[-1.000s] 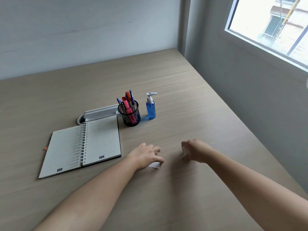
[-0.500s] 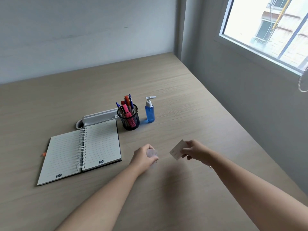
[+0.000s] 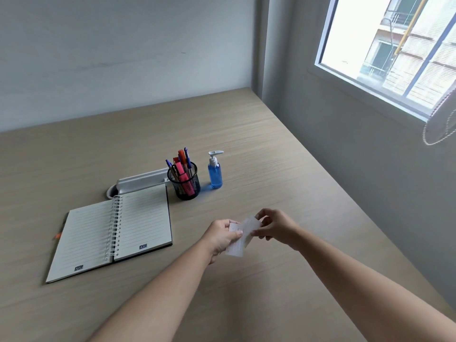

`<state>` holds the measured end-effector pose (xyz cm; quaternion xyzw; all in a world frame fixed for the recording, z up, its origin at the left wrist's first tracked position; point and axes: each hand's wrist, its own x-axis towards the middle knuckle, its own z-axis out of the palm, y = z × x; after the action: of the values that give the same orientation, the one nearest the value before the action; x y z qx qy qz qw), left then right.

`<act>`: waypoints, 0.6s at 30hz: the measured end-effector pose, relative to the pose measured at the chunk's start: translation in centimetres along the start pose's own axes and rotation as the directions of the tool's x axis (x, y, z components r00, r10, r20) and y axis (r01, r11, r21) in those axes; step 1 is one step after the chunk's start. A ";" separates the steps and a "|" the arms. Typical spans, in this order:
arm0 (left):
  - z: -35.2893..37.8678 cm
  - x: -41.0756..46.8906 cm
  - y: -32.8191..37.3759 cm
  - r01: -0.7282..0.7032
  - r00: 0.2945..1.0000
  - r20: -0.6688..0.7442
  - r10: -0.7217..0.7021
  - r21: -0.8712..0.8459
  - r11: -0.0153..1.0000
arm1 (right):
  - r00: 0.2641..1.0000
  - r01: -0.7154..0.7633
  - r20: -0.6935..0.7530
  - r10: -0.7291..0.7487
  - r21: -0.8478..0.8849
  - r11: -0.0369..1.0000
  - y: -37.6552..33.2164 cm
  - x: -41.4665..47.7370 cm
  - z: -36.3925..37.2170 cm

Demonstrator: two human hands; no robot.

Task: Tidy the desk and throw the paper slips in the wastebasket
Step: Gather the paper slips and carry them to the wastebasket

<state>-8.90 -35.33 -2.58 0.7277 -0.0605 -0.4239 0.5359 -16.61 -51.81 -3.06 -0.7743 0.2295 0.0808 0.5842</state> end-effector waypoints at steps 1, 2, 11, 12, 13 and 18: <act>0.1 0.1 0.0 0.000 1.000 -0.017 0.000 0.003 1.000 | 1.000 -0.002 0.002 0.002 -0.032 0.999 0.1 0.0 -0.6; 0.1 0.1 0.0 0.005 0.999 -0.033 -0.005 0.010 1.000 | 1.000 -0.001 -0.015 0.000 -0.075 0.997 0.2 0.0 -1.3; 0.2 0.1 -1.1 0.033 0.991 -0.129 -0.034 -0.007 0.999 | 0.988 -0.010 0.066 0.141 -0.876 0.482 3.9 -0.7 -8.1; 0.3 0.0 -1.2 0.033 0.991 -0.131 -0.033 -0.005 0.999 | 0.989 -0.005 0.063 0.136 -0.892 0.452 4.2 -0.8 -8.1; 0.4 -0.1 -1.3 0.031 0.990 -0.135 -0.031 -0.004 1.000 | 0.991 0.000 0.056 0.118 -0.903 0.429 4.4 -0.8 -8.0; 0.8 -0.3 -1.7 0.028 0.989 -0.147 -0.028 -0.007 1.000 | 0.993 -0.022 0.020 0.119 -0.940 0.341 4.2 -0.2 -7.5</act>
<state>-10.26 -35.06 -3.83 0.7566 -0.0096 -0.3765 0.5345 -19.78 -59.67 -4.35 -0.9542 0.1501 0.2555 0.0407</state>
